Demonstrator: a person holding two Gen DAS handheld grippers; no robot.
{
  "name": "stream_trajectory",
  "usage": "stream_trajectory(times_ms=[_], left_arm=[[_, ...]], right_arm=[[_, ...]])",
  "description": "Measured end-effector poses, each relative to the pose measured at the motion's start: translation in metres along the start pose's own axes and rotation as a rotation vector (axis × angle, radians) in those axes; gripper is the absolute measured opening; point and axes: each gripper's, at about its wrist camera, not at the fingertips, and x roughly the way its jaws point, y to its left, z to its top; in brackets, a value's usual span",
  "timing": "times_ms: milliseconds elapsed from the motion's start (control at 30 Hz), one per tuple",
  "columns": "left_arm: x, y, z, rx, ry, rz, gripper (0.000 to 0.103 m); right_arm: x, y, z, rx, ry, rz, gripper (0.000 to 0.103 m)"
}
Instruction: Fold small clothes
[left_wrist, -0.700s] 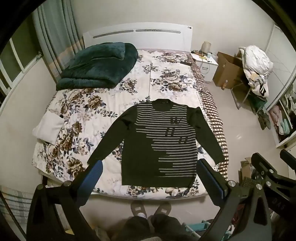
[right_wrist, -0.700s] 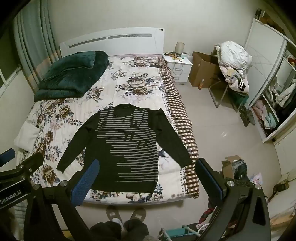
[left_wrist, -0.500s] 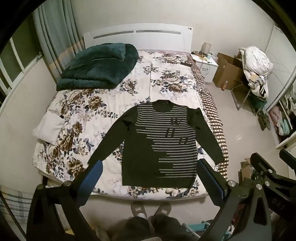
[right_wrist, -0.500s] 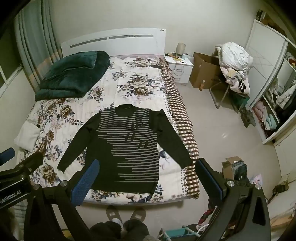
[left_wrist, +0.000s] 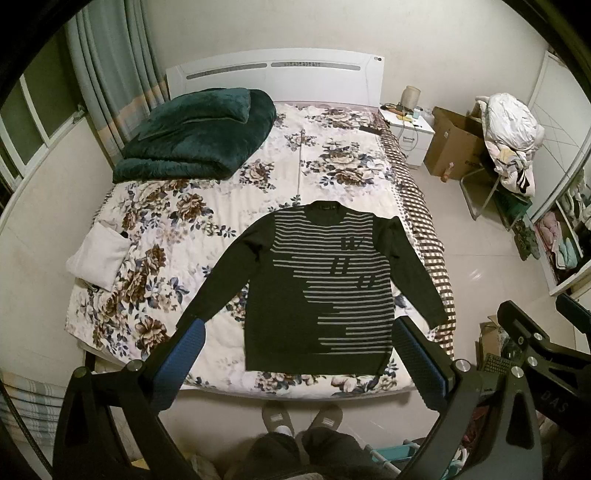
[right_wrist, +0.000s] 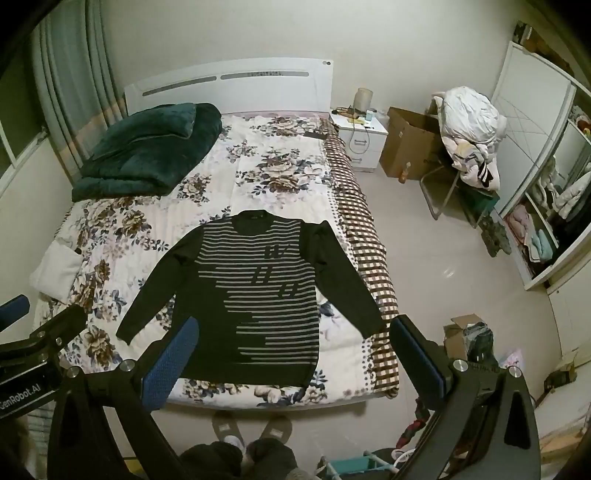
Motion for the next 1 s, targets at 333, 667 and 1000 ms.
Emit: stream_trajectory(times_ms=[333, 667, 1000], left_arm=[[-0.0005, 0.0, -0.0001, -0.001, -0.005, 0.002, 0.103], [-0.0015, 0.001, 0.0075, -0.001, -0.008, 0.001, 0.103], [-0.0019, 0.0012, 0.0085, 0.001, -0.009, 0.001, 0.103]], right_arm=[[-0.0023, 0.0012, 0.0013, -0.001, -0.005, 0.0, 0.103], [-0.0046, 0.0018, 0.0021, 0.001, -0.009, -0.002, 0.103], [-0.0069, 0.0021, 0.0027, -0.001, -0.013, -0.002, 0.103]])
